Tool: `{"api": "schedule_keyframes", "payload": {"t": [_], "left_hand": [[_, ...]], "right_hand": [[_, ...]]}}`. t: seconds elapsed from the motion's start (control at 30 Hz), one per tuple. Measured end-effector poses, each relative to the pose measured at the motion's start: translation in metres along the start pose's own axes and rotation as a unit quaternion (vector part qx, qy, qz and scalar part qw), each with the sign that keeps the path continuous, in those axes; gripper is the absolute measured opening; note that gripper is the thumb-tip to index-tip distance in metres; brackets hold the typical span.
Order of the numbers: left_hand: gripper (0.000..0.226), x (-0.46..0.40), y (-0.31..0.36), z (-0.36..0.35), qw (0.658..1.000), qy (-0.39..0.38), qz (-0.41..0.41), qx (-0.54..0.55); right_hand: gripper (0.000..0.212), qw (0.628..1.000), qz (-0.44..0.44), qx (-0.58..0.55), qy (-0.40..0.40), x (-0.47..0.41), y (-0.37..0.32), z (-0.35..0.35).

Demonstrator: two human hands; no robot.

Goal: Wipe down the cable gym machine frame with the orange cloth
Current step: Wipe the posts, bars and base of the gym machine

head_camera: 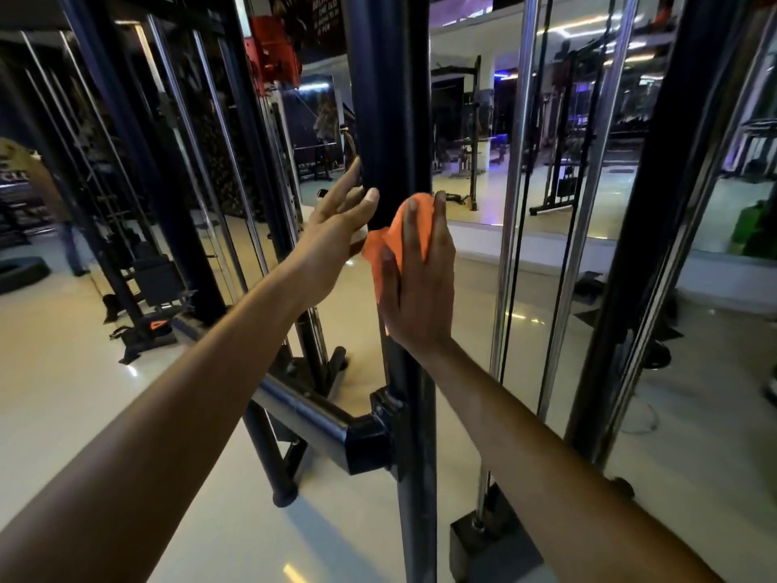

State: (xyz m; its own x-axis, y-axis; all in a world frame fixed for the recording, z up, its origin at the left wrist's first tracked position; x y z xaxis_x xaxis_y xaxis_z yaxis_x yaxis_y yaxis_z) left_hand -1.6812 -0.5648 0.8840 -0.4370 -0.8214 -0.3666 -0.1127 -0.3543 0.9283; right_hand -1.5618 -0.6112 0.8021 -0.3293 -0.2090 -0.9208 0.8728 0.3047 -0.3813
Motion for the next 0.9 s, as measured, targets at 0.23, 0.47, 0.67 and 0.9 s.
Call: {"api": "schedule_keyframes", "payload": {"t": [0.23, 0.47, 0.67, 0.9], "left_hand": [[0.062, 0.023, -0.038, -0.006, 1.000, 0.000, 0.012, -0.025], [0.062, 0.037, -0.060, -0.013, 0.998, 0.042, 0.038, -0.025], [0.060, 0.039, -0.069, -0.015, 0.996, 0.062, 0.043, -0.038], [0.066, 0.067, -0.106, -0.025, 0.991, 0.072, 0.095, -0.057]], "right_hand": [[0.070, 0.994, -0.016, 0.027, -0.108, 0.132, 0.045, 0.001], [0.067, 0.998, -0.010, -0.034, -0.050, 0.071, 0.025, 0.002], [0.072, 0.996, 0.008, -0.012, -0.086, 0.098, 0.047, -0.004], [0.068, 0.982, -0.040, -0.044, -0.181, 0.180, 0.080, 0.001]]}}
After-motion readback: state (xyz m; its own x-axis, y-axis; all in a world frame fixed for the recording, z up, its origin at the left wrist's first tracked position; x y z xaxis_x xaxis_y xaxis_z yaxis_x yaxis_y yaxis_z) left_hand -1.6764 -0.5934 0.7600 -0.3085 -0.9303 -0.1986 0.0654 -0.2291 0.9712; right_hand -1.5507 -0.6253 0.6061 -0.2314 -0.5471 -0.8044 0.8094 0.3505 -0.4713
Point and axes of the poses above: each hand's wrist, its own x-axis away from the middle knuckle, its own z-axis out of the back of the hand, y = z × x, the point moved 6 cm from there along -x, towards the middle knuckle, and after that the axes turned 6 degrees about y, right-handed, at the moved point
